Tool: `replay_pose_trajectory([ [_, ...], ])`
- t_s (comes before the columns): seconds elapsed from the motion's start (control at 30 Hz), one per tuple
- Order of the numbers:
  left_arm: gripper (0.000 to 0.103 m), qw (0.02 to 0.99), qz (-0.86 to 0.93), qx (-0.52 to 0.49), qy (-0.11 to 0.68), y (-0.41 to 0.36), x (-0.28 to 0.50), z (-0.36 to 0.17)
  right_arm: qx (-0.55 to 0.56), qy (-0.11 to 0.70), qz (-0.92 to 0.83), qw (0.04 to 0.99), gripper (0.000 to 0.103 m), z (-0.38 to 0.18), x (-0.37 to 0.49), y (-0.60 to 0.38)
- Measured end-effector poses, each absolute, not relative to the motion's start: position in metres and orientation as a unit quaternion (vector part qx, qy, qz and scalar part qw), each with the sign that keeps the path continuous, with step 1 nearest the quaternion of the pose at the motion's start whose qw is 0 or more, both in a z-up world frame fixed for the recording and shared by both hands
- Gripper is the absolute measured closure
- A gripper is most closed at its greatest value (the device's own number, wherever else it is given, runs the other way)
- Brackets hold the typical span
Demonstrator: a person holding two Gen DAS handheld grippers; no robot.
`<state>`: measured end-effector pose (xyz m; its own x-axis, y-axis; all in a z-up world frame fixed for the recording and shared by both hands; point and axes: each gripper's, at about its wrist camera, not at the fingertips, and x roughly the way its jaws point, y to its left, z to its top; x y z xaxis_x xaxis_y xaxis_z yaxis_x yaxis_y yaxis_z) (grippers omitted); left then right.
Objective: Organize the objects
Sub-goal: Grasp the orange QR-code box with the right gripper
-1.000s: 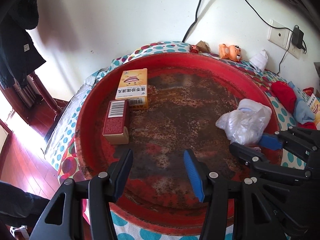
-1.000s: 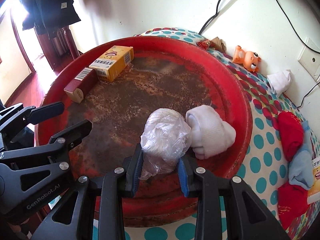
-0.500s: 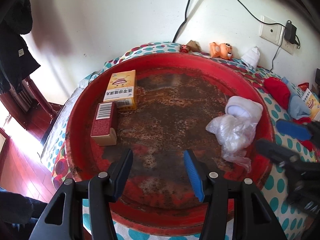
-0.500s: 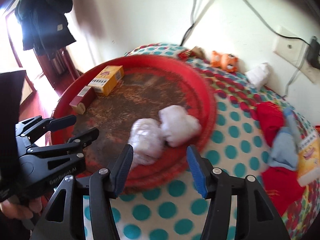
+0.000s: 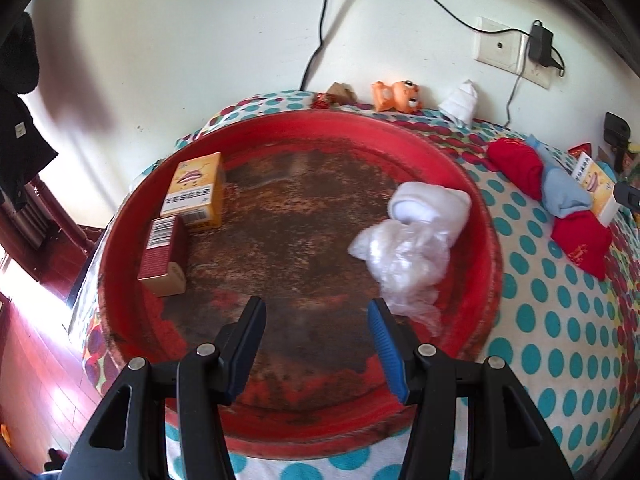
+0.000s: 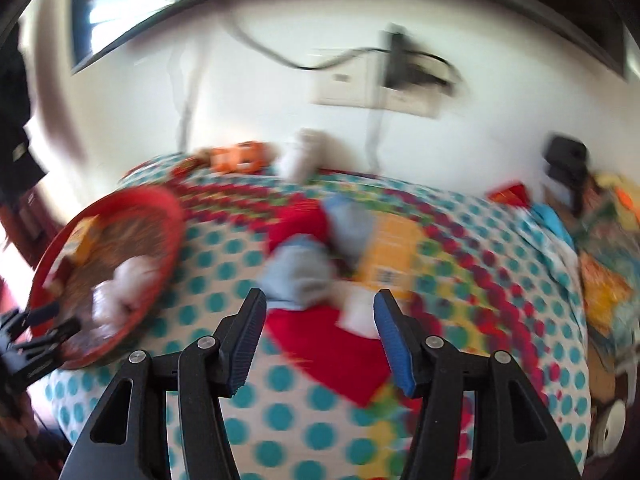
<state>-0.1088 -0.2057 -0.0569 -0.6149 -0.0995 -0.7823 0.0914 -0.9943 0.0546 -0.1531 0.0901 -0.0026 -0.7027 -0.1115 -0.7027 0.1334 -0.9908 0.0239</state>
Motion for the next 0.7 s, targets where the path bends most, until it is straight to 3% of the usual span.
replay_pose_trajectory([
  [0.27,0.049,0.020,-0.909,0.414,-0.037,-0.175,-0.103,-0.051,0.406,-0.046,-0.911,0.050,0.047,-0.032,-0.186,0.127],
  [0.3,0.049,0.017,-0.910,0.412,-0.044,-0.170,-0.102,-0.051,0.405,-0.049,-0.911,0.054,0.050,-0.034,-0.189,0.127],
  [0.33,0.049,0.012,-0.911,0.409,-0.055,-0.164,-0.101,-0.051,0.406,-0.048,-0.911,0.058,0.072,-0.036,-0.192,0.126],
  [0.4,0.048,0.012,-0.911,0.405,-0.072,-0.155,-0.099,-0.051,0.404,-0.036,-0.912,0.068,0.076,-0.039,-0.197,0.124],
  [0.7,0.044,0.008,-0.919,0.381,-0.099,-0.132,-0.096,-0.022,0.365,0.011,-0.931,0.031,0.076,-0.030,-0.192,0.161],
])
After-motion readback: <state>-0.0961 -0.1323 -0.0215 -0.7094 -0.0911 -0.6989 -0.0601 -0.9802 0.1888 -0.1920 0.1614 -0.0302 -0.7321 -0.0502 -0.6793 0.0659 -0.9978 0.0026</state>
